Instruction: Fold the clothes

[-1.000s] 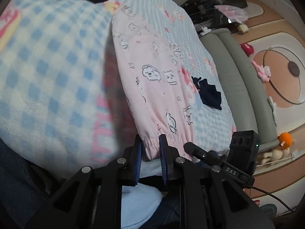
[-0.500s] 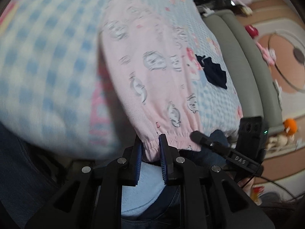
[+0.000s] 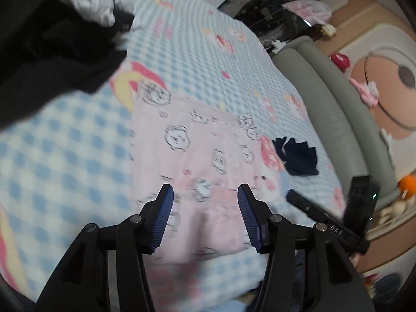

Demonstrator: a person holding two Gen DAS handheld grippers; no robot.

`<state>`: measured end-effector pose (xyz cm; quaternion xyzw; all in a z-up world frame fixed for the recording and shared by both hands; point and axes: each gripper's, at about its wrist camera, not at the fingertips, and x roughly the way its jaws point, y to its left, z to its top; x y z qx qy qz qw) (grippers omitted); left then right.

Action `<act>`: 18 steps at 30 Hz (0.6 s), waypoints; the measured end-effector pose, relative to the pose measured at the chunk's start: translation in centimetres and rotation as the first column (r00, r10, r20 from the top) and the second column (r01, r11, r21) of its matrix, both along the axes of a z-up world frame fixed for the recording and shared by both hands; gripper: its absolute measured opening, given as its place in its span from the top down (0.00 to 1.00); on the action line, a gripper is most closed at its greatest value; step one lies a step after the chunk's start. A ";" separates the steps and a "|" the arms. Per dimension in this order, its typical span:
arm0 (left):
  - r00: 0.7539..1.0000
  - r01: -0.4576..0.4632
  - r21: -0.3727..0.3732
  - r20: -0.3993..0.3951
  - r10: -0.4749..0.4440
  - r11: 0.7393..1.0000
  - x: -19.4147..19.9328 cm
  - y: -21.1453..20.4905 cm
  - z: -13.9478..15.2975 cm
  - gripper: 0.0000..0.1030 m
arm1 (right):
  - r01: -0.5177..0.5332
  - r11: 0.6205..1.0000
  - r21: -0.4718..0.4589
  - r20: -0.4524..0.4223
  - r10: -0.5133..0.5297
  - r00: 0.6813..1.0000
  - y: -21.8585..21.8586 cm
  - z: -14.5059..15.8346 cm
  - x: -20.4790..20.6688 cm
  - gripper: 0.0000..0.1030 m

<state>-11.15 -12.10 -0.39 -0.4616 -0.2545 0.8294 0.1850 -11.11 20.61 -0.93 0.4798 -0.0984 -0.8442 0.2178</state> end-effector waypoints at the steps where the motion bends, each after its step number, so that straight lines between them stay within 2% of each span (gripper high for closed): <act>1: 1.000 0.019 -0.039 -0.010 -0.019 0.999 0.2 0.2 -0.3 0.48 | -0.021 0.999 0.030 -0.006 0.021 1.000 0.0 -0.2 0.0 0.55; 4: 0.997 0.070 -0.165 -0.018 -0.074 0.984 0.5 1.2 -1.9 0.50 | -0.080 0.991 0.110 -0.012 0.082 0.997 -0.2 -0.9 0.0 0.54; 5: 0.996 0.079 -0.184 -0.018 -0.084 0.980 0.4 1.7 -2.4 0.50 | -0.096 0.988 0.122 0.004 0.096 0.995 -0.3 -1.4 -0.1 0.54; 7: 0.995 0.093 -0.199 -0.017 -0.098 0.976 0.4 2.2 -3.2 0.50 | -0.131 0.983 0.131 0.026 0.128 0.991 -0.6 -2.3 -0.3 0.54; 8: 0.994 0.099 -0.196 -0.016 -0.104 0.976 0.4 2.4 -3.6 0.50 | -0.144 0.981 0.131 0.035 0.141 0.989 -0.9 -2.8 -0.4 0.51; 9: 0.994 0.107 -0.193 -0.004 -0.109 0.975 0.2 2.6 -4.0 0.50 | -0.154 0.980 0.127 0.043 0.149 0.988 -1.2 -3.2 -0.5 0.42; 11: 0.994 0.109 -0.219 -0.008 -0.113 0.970 0.4 3.0 -4.5 0.52 | -0.177 0.977 0.116 0.064 0.171 0.983 -1.7 -4.3 -0.8 0.39; 13: 0.990 0.130 -0.234 -0.028 -0.140 0.964 0.7 3.3 -4.3 0.55 | -0.201 0.972 0.117 0.074 0.194 0.978 -2.2 -5.0 -0.8 0.46; 14: 0.990 0.128 -0.250 -0.028 -0.139 0.960 0.7 3.4 -4.2 0.59 | -0.208 0.970 0.123 0.066 0.201 0.977 -2.5 -5.0 -0.7 0.58; 15: 0.989 0.124 -0.264 -0.040 -0.139 0.957 0.9 3.5 -4.0 0.66 | -0.210 0.969 0.133 0.046 0.206 0.977 -2.7 -4.8 -0.6 0.61; 18: 0.986 0.143 -0.280 -0.044 -0.161 0.949 1.1 3.8 -3.8 0.68 | -0.217 0.964 0.157 -0.014 0.222 0.975 -3.4 -3.8 -0.2 0.66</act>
